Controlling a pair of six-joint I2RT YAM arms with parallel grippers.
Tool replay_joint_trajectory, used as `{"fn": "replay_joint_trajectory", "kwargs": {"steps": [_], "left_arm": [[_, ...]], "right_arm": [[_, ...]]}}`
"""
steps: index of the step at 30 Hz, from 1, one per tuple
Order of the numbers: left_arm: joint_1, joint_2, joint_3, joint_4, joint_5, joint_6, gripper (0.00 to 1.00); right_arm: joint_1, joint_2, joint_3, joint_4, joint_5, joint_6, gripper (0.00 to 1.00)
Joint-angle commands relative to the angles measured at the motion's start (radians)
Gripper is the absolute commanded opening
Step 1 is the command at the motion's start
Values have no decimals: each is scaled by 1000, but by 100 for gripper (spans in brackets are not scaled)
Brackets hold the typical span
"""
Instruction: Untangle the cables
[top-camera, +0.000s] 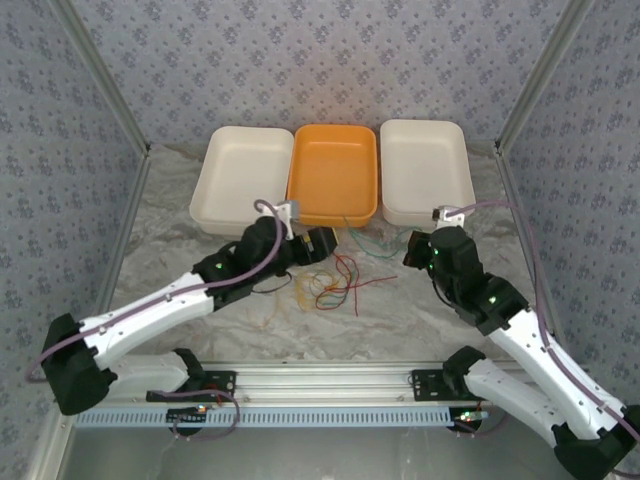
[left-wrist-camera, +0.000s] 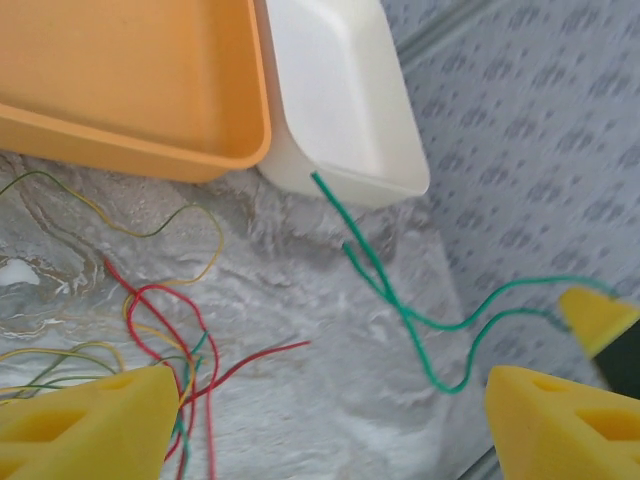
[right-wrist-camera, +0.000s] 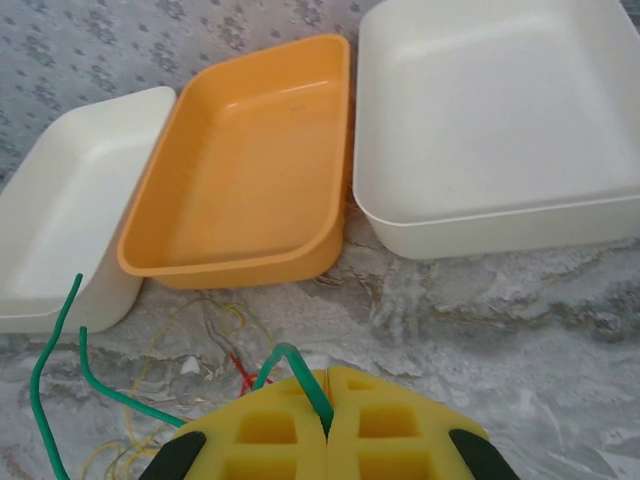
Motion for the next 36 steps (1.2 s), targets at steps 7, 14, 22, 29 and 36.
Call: {"fn": "replay_joint_trajectory", "kwargs": {"steps": [7, 14, 22, 29, 36], "left_arm": [[49, 92, 50, -26, 102, -207, 81], [90, 134, 27, 42, 105, -238, 64], [102, 153, 23, 86, 99, -241, 46], [103, 142, -13, 123, 93, -254, 9], [77, 80, -46, 127, 35, -247, 0]], "right_arm": [[158, 25, -16, 93, 175, -10, 0], [229, 53, -13, 105, 210, -2, 0], [268, 59, -15, 105, 237, 5, 0], [272, 55, -16, 88, 260, 32, 0], [263, 53, -19, 16, 354, 217, 0]]}}
